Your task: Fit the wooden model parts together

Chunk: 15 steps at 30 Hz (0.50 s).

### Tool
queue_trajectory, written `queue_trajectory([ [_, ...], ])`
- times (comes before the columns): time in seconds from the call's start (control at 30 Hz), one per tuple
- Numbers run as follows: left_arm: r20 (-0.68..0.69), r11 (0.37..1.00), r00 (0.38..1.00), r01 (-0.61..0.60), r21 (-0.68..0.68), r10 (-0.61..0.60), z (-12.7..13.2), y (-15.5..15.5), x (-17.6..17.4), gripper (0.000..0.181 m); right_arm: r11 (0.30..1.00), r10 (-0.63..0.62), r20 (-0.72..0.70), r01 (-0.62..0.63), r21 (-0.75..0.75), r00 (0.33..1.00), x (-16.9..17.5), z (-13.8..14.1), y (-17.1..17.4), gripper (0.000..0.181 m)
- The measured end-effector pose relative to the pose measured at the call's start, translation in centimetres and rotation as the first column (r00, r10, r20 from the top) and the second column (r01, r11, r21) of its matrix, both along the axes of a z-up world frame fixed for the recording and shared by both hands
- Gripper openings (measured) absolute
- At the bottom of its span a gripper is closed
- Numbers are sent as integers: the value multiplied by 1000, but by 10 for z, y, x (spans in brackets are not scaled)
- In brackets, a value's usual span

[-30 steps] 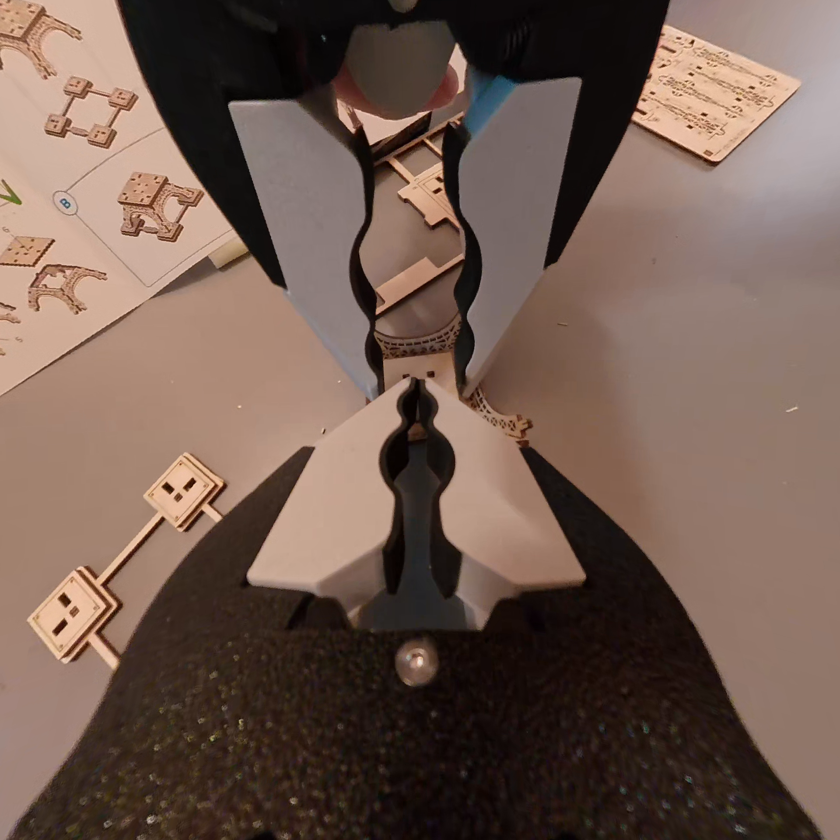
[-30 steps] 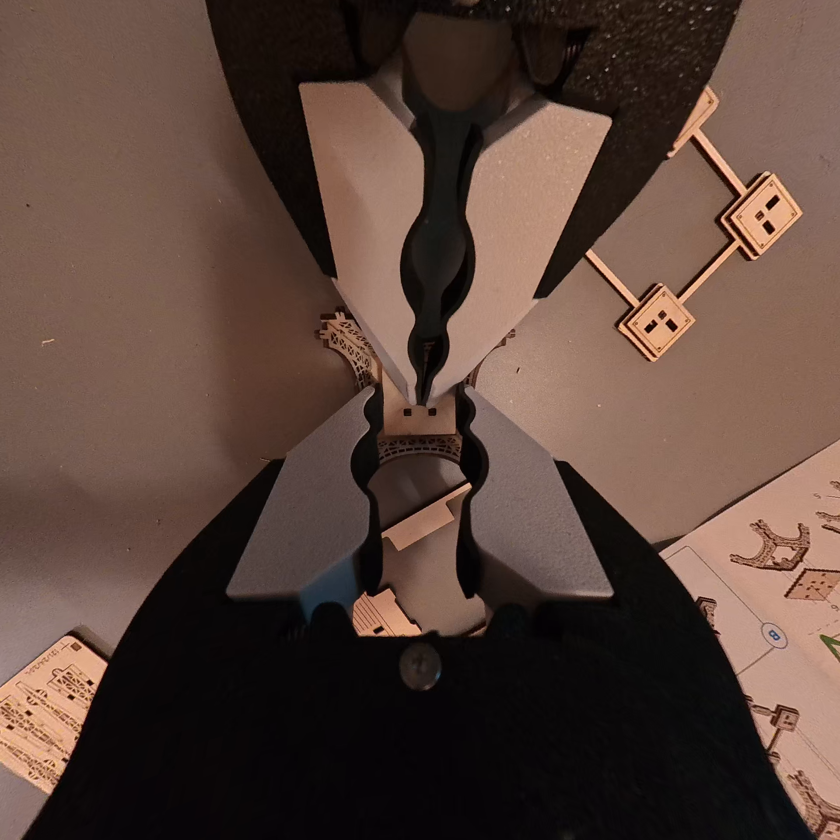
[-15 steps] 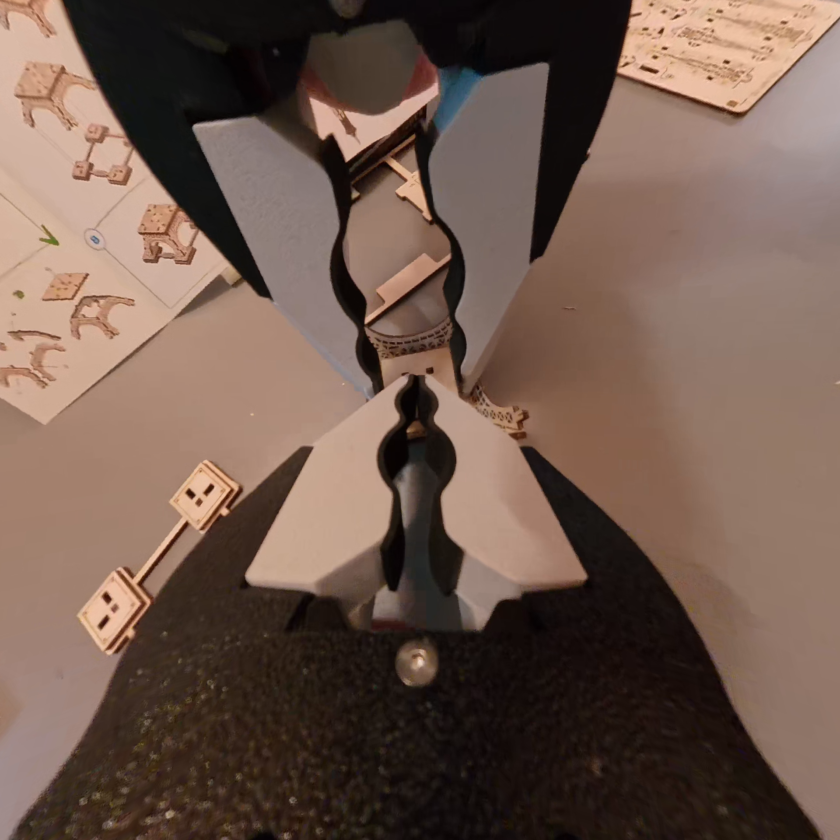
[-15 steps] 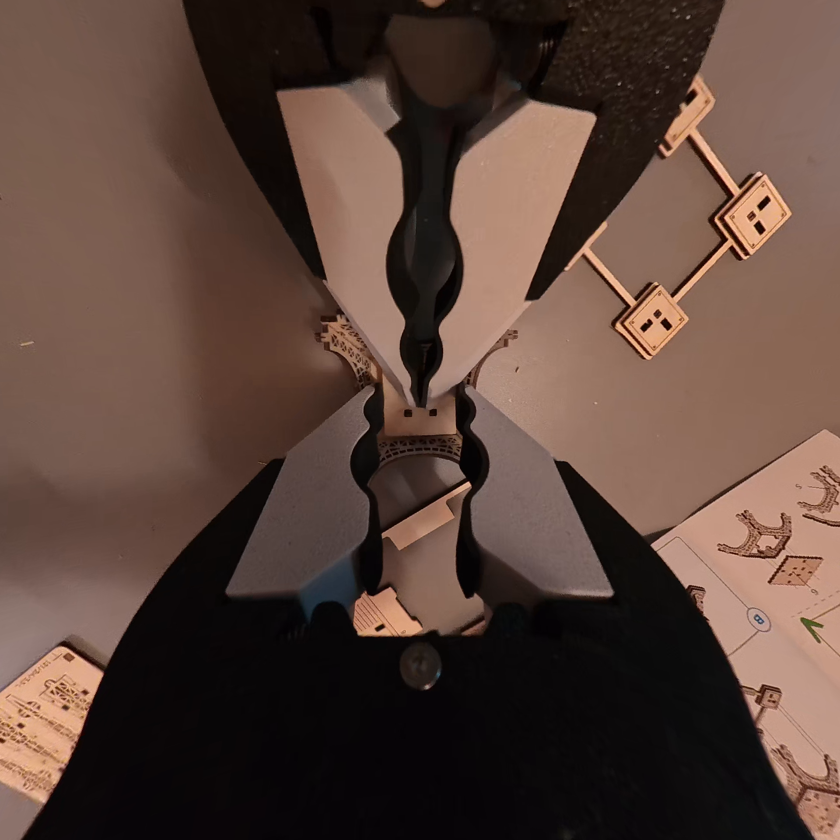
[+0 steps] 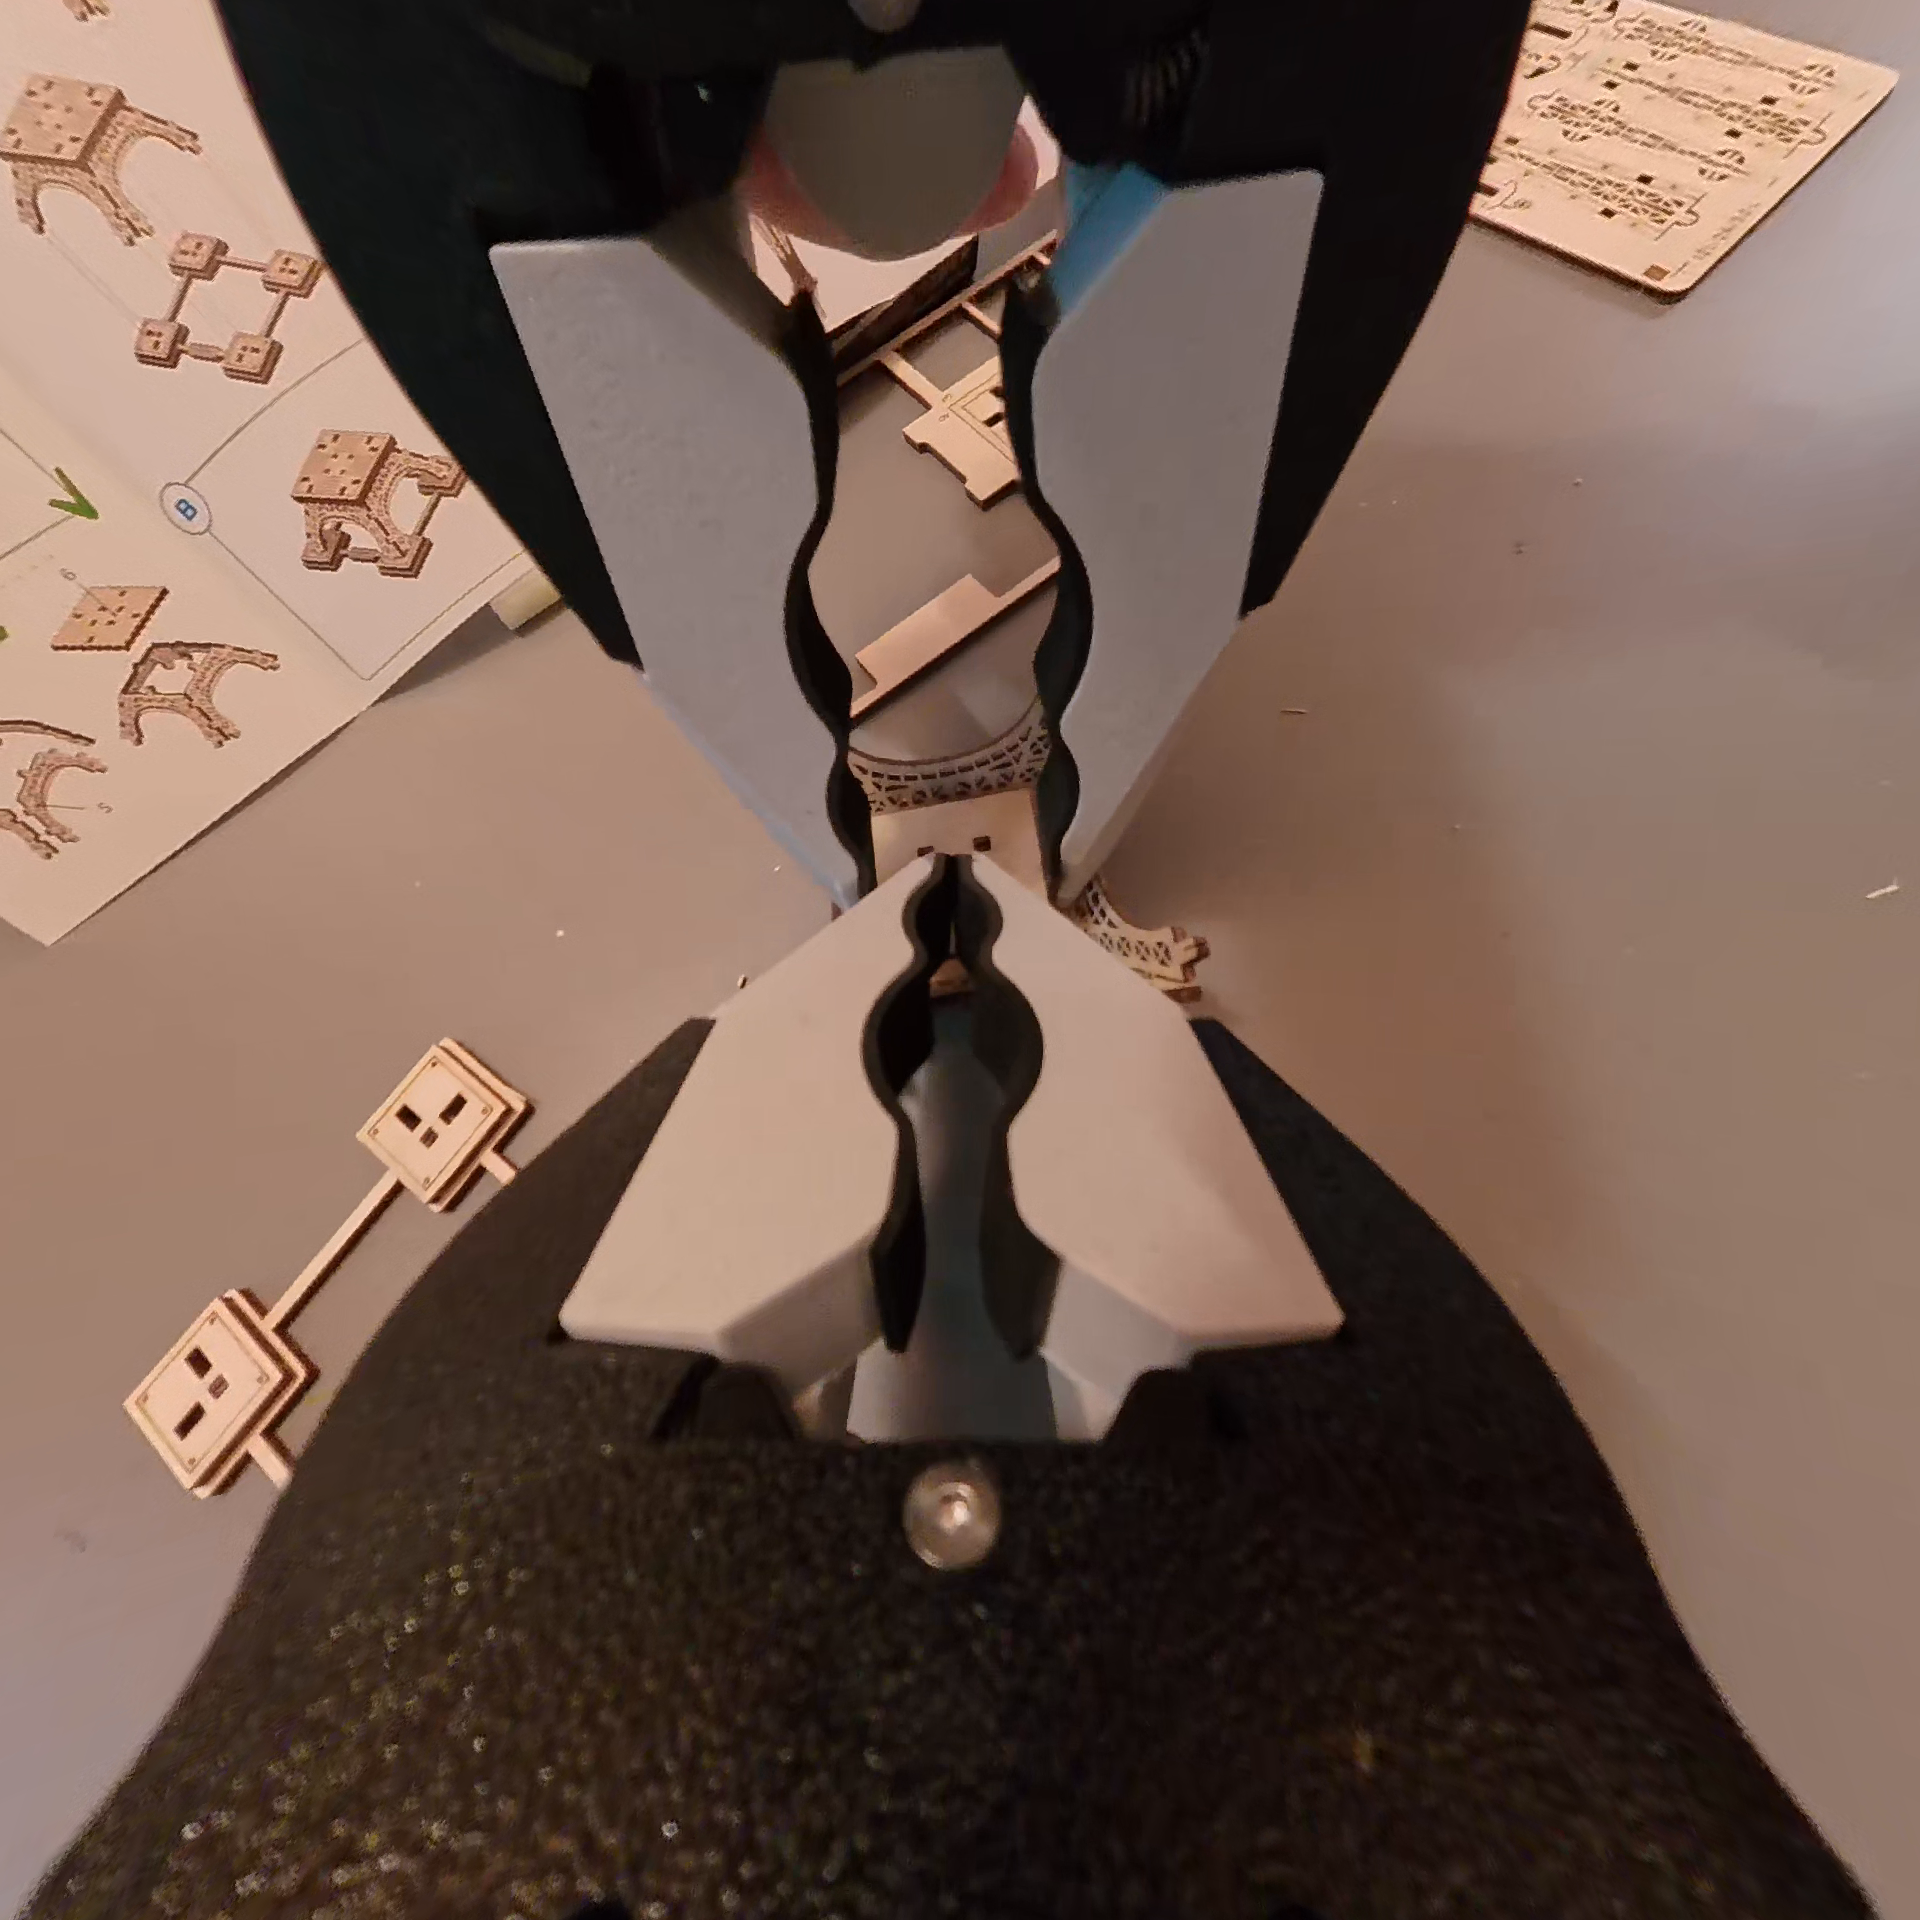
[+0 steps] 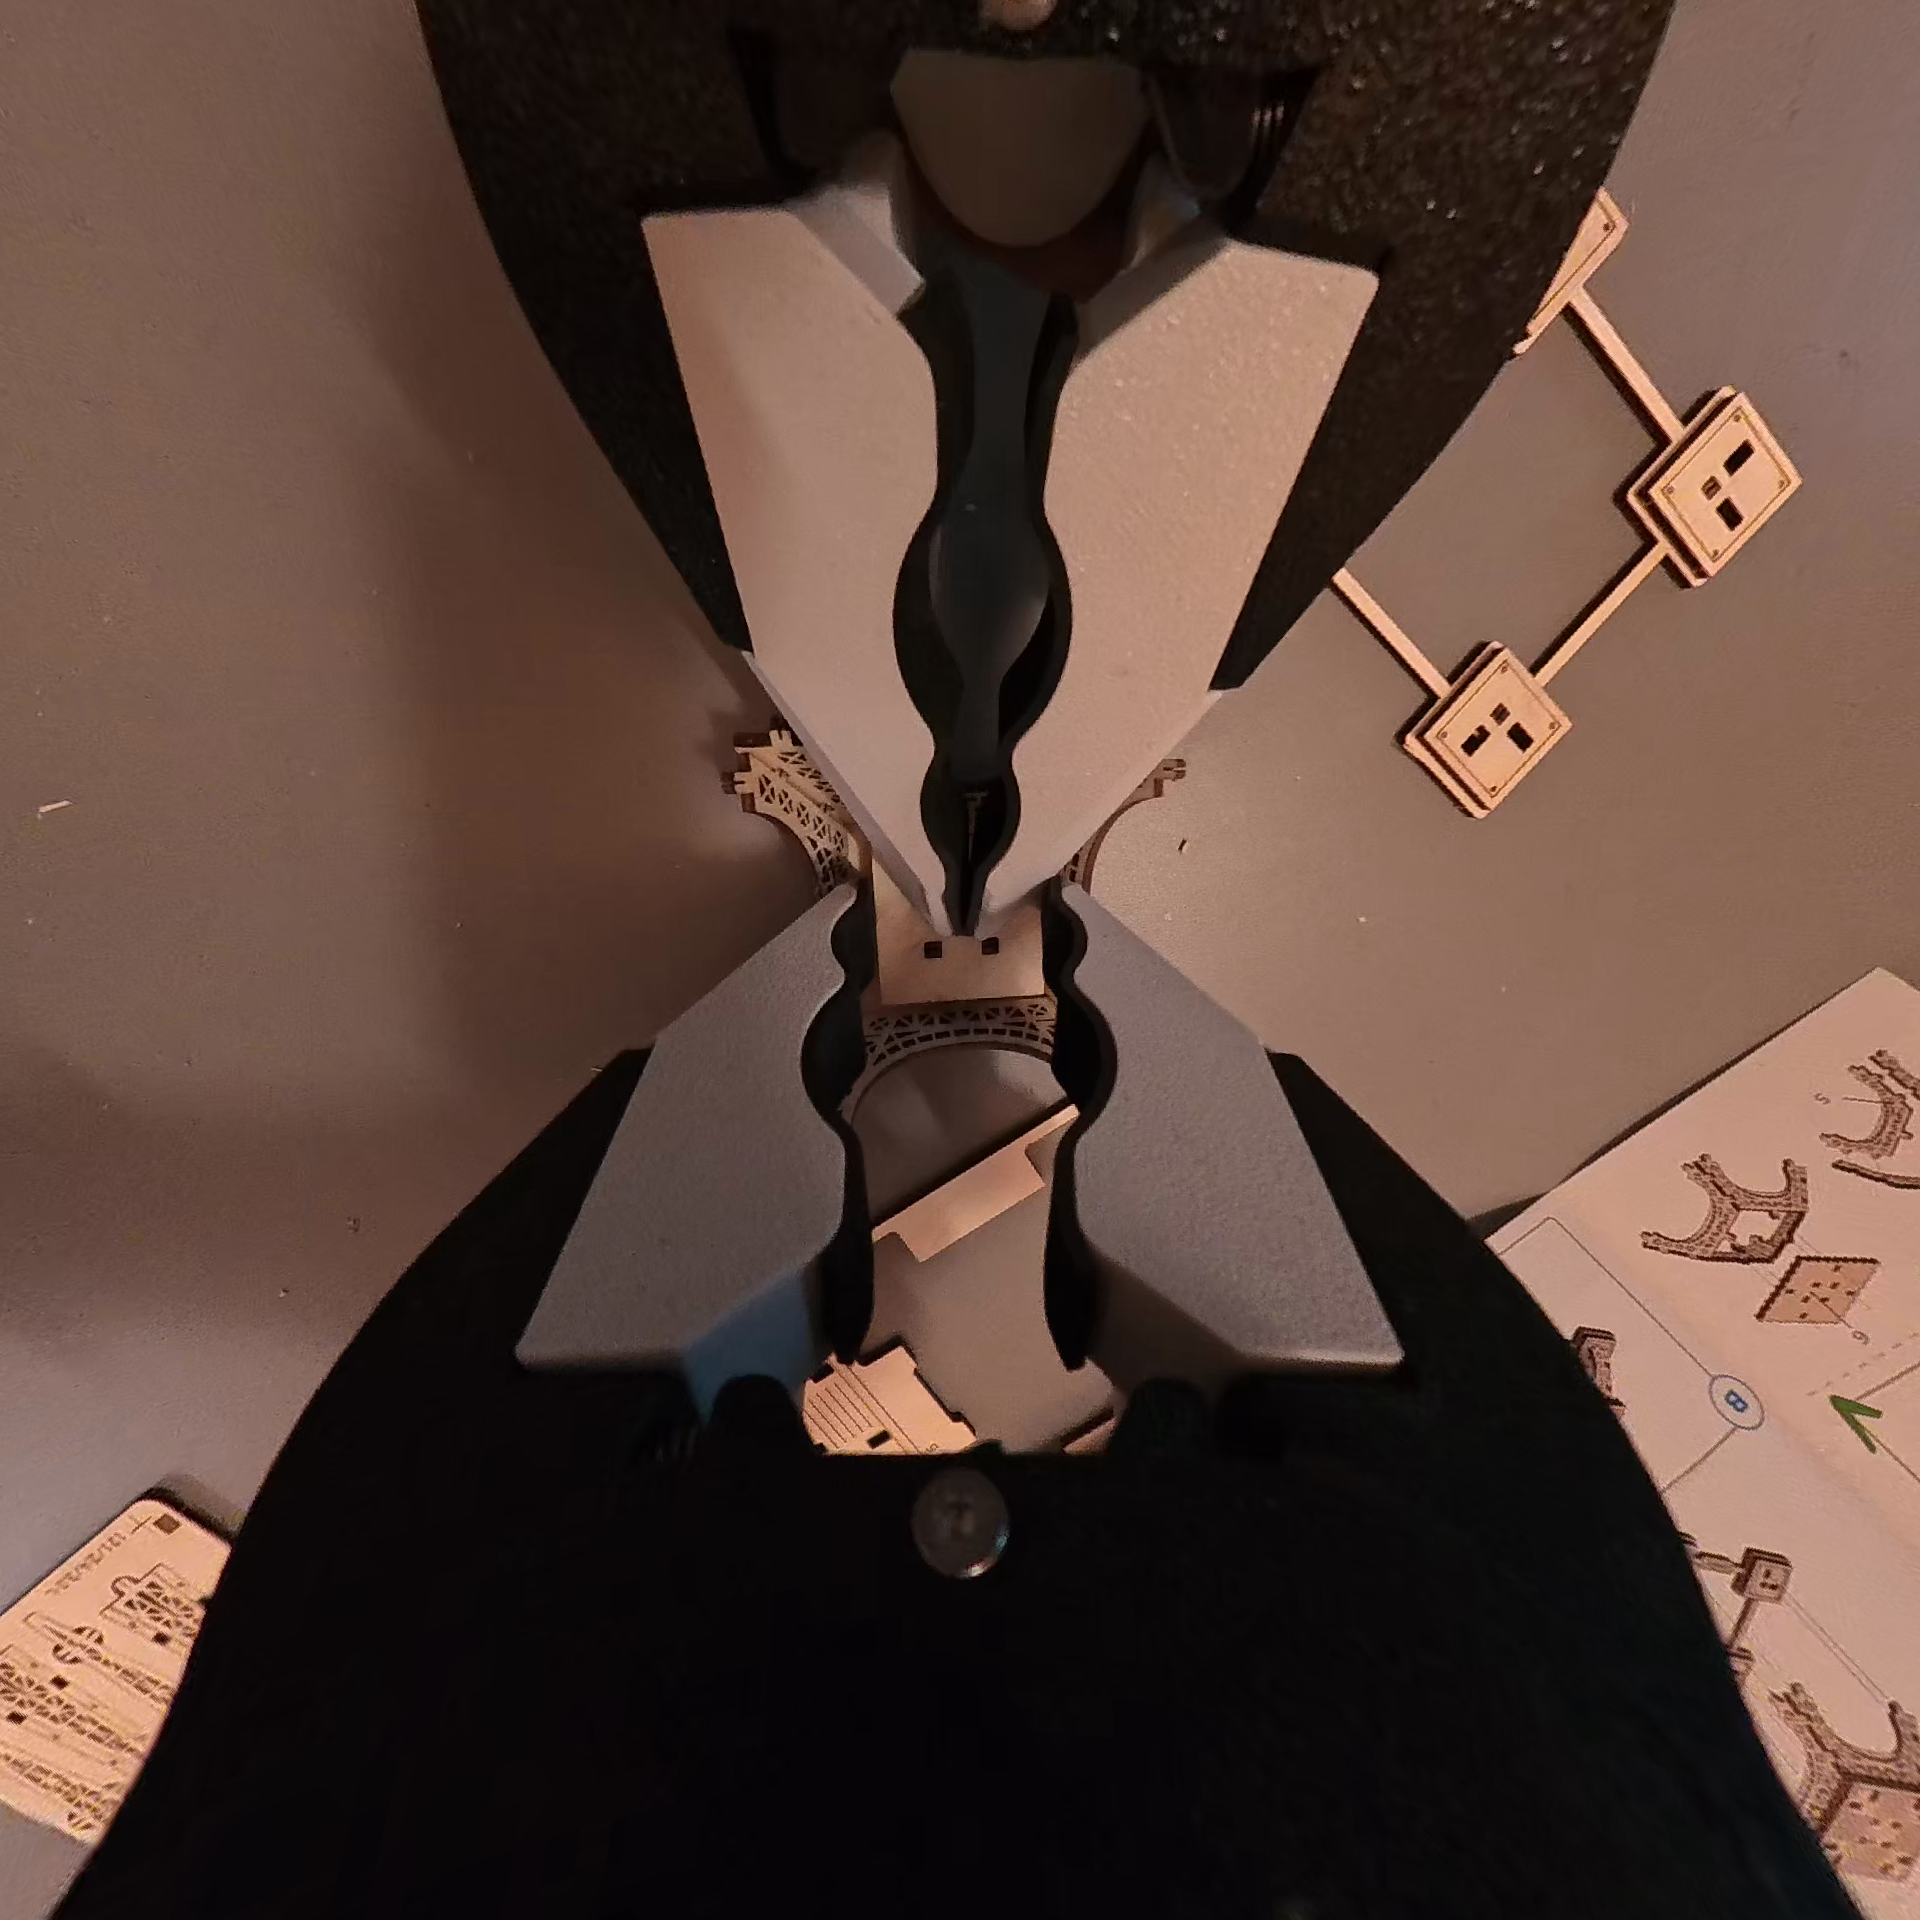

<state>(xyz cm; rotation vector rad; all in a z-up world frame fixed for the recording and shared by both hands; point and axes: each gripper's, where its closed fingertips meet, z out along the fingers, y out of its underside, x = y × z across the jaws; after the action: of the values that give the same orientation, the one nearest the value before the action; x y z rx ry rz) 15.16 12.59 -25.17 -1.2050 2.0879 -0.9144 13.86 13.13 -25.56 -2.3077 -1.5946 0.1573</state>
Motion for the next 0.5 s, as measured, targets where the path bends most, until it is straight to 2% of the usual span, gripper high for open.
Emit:
queue_trajectory([
  [0.13, -20, 999, 1000, 1, -41, -2, 0, 0, 0, 0, 1000, -20, 2, 20, 9, 1000, 0, 2, 1, 31],
  [0.27, -22, 999, 1000, 0, -44, -1, 0, 0, 0, 0, 998, -33, -30, 35, 60, 999, -2, 20, 8, 35],
  [0.37, -24, 999, 1000, 0, -47, -1, 0, 0, 0, 0, 997, -63, -78, 67, 50, 995, 1, 28, 8, 24],
  [0.43, -23, 999, 1000, 1, -46, -2, 0, 0, 0, 0, 998, -64, -77, 65, 9, 995, 1, 23, 3, 15],
  [0.5, -27, 999, 1000, 0, -54, -2, 0, 0, 0, 0, 999, -45, -62, 46, 10, 997, 1, 20, 2, 14],
])
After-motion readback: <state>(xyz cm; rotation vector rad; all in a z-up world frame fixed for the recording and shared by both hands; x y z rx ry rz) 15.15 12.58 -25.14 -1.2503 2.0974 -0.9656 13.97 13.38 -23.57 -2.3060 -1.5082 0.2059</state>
